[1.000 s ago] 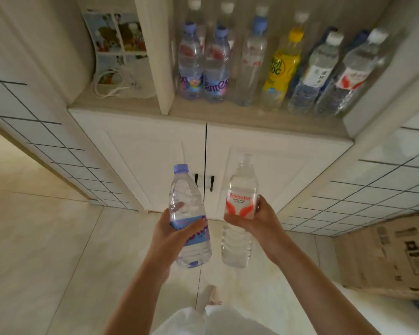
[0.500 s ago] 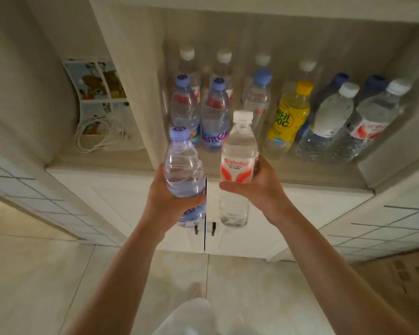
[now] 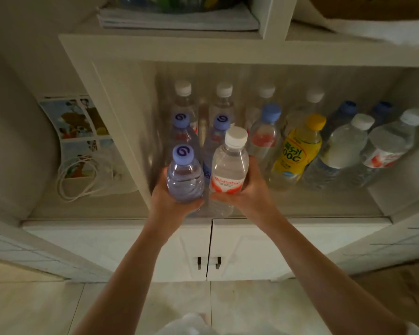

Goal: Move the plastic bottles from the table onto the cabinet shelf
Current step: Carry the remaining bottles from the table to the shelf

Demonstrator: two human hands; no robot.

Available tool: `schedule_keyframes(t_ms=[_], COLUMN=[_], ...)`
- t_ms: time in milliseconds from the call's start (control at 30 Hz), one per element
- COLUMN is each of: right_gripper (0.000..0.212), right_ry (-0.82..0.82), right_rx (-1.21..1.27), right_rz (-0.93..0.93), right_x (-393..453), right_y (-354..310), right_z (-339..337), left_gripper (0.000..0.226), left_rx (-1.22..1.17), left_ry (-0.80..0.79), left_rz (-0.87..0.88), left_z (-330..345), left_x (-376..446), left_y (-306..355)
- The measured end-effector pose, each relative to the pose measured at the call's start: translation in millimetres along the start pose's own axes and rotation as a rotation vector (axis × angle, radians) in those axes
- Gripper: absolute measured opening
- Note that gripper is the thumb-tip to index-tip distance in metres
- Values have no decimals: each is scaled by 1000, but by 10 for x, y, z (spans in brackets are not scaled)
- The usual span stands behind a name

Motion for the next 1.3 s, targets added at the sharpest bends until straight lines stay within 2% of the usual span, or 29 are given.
schedule_keyframes(t_ms=[267,533,633,700,967,1300], right_gripper=[81,85,76,71,67,63], right_ry=[-53,116,90,57,-68,-52], right_rx=[-21,-334,-297,-275,-210,-156], right_rz=[-17,-97,-10,9,6,14], right_x=[-60,-223,-219,-210,-178,-191], right_y=[31,161,196,201,197,271], right_z=[68,113,134,136,143,175], left_gripper=[85,85,83,82,80,85], left_rx=[20,108,198,176,95,134], left_ry=[-15,159,225,251,213,235], left_rz=[64,107,98,107,168,124], left_z=[25,91,131,153,101,125], left_x=[21,-152,-264,-311,-318,-369], left_y=[10,-57,-63,-21,20,-52])
Point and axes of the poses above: each hand's wrist, its own x-axis towards the middle knuckle, its own z-axis out of the palm, y = z × x, the point moved 2 cm from there along x, towards the middle knuckle, and after that the axes turned 6 degrees about x, right-handed, at the moved point
